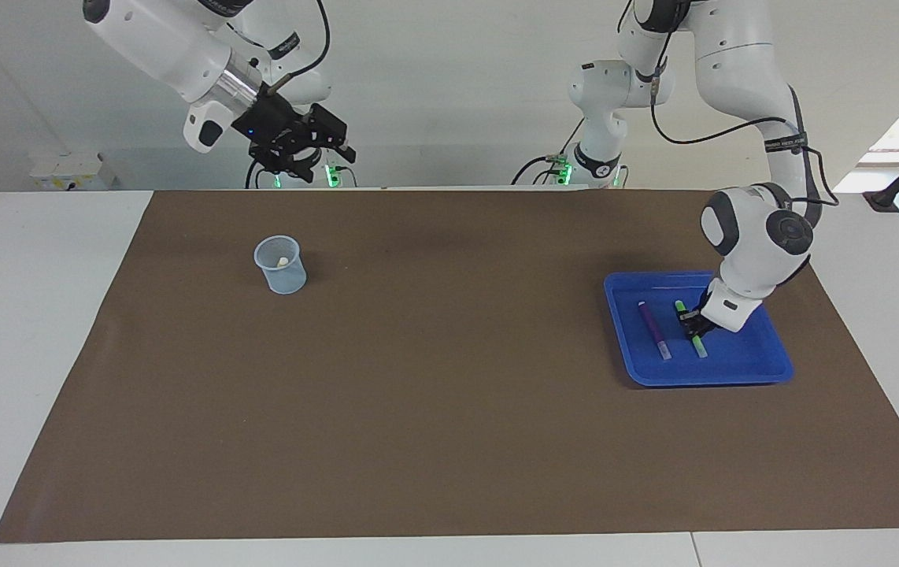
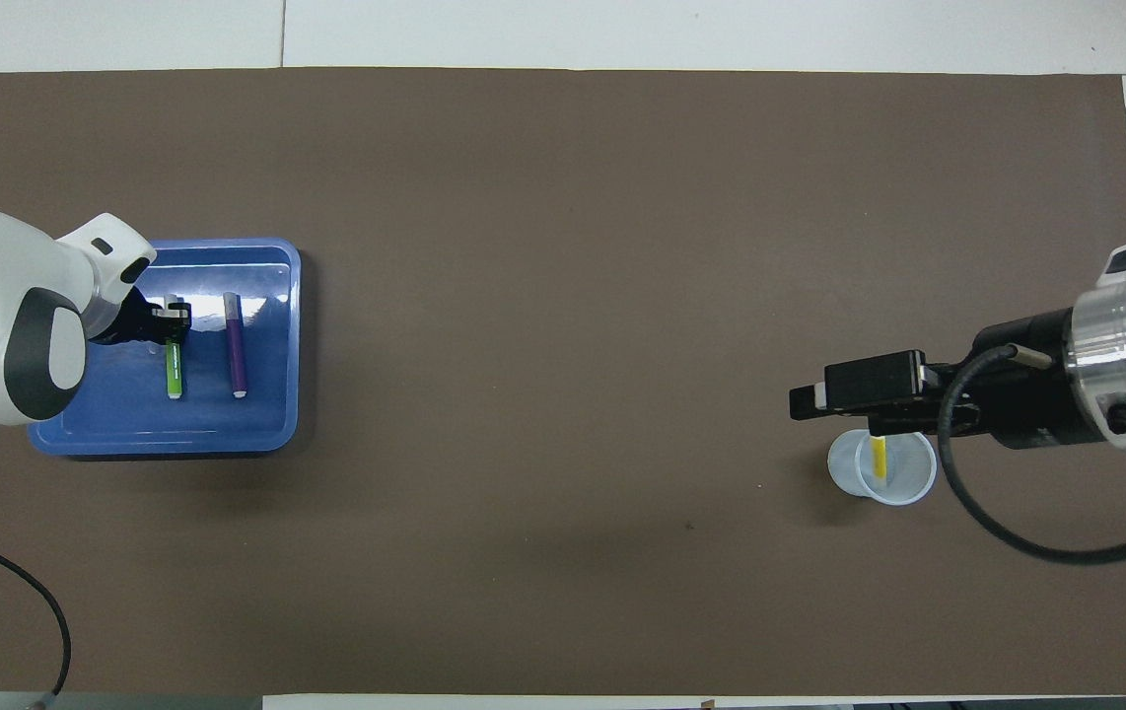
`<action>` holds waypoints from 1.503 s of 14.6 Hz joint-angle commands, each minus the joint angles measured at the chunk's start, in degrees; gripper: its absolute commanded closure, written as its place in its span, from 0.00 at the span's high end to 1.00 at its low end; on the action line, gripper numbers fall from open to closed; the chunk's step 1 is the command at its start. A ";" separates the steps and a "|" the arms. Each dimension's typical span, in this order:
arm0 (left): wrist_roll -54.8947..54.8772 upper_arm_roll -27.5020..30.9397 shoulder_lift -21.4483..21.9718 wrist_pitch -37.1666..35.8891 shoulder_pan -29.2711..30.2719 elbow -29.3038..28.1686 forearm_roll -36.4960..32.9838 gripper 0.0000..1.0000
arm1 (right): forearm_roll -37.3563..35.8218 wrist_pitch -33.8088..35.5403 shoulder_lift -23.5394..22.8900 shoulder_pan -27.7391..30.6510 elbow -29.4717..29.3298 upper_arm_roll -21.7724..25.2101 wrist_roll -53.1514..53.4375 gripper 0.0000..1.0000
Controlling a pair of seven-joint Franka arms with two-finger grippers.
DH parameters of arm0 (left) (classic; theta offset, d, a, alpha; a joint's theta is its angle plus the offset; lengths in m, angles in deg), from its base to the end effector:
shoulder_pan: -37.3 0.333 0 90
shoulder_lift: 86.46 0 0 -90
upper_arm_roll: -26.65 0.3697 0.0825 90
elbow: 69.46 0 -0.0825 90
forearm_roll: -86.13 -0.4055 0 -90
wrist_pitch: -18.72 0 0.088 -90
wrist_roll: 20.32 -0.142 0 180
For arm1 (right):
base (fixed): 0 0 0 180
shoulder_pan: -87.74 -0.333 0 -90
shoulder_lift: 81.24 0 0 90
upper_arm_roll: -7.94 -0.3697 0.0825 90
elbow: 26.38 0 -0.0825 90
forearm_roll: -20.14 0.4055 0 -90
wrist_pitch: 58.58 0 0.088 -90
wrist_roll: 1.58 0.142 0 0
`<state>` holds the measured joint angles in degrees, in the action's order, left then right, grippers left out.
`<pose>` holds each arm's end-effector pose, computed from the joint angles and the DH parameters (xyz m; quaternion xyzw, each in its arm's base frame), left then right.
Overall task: Transfer and insert pens with both arms
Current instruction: 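Grasp the green pen with the left gripper while the right gripper rises, then lift the green pen toward the right gripper while it approaches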
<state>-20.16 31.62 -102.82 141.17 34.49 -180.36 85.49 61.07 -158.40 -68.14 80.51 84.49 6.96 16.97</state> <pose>0.6314 0.0223 0.3364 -0.9989 -0.0158 0.0417 0.0161 0.4897 0.1543 0.6299 -0.9287 0.1379 0.0631 0.3383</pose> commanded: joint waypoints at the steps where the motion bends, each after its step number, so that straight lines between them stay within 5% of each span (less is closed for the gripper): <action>1: 0.28 -0.23 -1.92 -9.57 0.36 8.76 3.17 0.00 | 3.36 -5.99 2.20 -2.15 3.82 -0.16 3.67 1.00; 7: 22.92 -0.58 0.09 -28.46 -1.22 20.45 12.84 0.00 | 3.45 -19.44 2.19 -11.12 6.02 -0.16 14.40 1.00; 11: 47.06 -0.75 6.58 -36.83 -4.19 20.03 26.01 0.00 | 6.26 -20.69 2.19 -11.49 6.37 -0.16 16.17 1.00; 17: 74.69 -0.84 13.10 -36.24 -13.86 14.50 38.42 0.00 | 6.26 -23.13 2.19 -12.36 6.99 -4.37 19.67 1.00; 22: 84.30 -0.93 18.19 -28.08 -20.02 7.39 43.97 0.00 | 5.39 -28.68 1.41 -12.45 6.64 -7.28 23.56 1.00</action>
<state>61.12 30.01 -89.11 108.46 16.65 -166.81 127.52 66.18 -185.69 -67.43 67.84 89.91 0.38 40.75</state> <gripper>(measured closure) 0.833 0.000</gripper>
